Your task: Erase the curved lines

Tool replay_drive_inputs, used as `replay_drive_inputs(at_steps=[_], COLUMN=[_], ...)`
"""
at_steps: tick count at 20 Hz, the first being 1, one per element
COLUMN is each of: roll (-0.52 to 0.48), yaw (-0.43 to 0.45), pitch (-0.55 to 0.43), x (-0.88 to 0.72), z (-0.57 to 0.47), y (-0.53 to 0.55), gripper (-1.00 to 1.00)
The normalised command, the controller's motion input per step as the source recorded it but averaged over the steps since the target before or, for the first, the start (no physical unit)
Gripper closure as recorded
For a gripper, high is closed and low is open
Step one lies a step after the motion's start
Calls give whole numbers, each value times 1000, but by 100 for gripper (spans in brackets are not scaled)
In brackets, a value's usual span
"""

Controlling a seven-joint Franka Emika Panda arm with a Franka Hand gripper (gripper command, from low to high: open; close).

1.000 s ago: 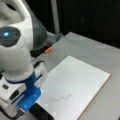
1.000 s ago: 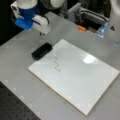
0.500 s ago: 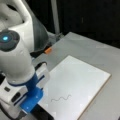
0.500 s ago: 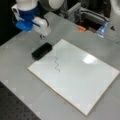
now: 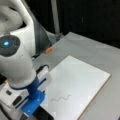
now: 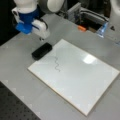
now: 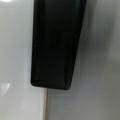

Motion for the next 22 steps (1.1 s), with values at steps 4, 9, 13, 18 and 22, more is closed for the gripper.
replay_drive_inputs(at_steps=[4, 9, 13, 18, 22], roll=[23, 43, 51, 66, 76], yaw=[-166, -163, -132, -140, -142], pitch=[-32, -28, -25, -54, -57], x=[94, 81, 64, 70, 90], z=[-79, -99, -99, -108, -134], y=[-41, 1, 44, 82, 92], gripper=[-100, -100, -100, -100, -100])
